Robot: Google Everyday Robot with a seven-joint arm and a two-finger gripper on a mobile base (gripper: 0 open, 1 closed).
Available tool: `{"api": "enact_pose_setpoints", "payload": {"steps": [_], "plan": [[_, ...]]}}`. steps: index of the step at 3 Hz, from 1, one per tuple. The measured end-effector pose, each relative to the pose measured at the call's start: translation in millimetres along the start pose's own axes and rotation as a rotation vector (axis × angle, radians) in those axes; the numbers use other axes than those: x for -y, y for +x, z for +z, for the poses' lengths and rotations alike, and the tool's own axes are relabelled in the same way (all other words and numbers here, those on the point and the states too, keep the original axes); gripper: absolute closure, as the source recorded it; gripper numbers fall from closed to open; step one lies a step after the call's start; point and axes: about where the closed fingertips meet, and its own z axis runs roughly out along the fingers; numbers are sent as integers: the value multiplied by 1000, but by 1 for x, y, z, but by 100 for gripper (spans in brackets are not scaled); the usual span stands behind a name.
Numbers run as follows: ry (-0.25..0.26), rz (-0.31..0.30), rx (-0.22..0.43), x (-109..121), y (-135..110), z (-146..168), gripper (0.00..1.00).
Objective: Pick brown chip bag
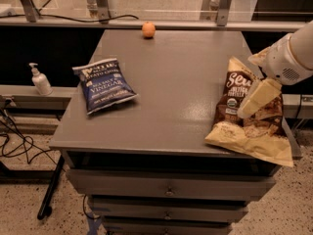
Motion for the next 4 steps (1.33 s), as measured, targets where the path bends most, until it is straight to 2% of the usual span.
{"api": "enact_pose_setpoints", "payload": {"steps": [1, 2, 4], "plan": [[-41, 31, 4, -3, 6, 18, 18], [-69, 54, 5, -5, 10, 29, 40], [-79, 68, 5, -3, 12, 31, 88]]}}
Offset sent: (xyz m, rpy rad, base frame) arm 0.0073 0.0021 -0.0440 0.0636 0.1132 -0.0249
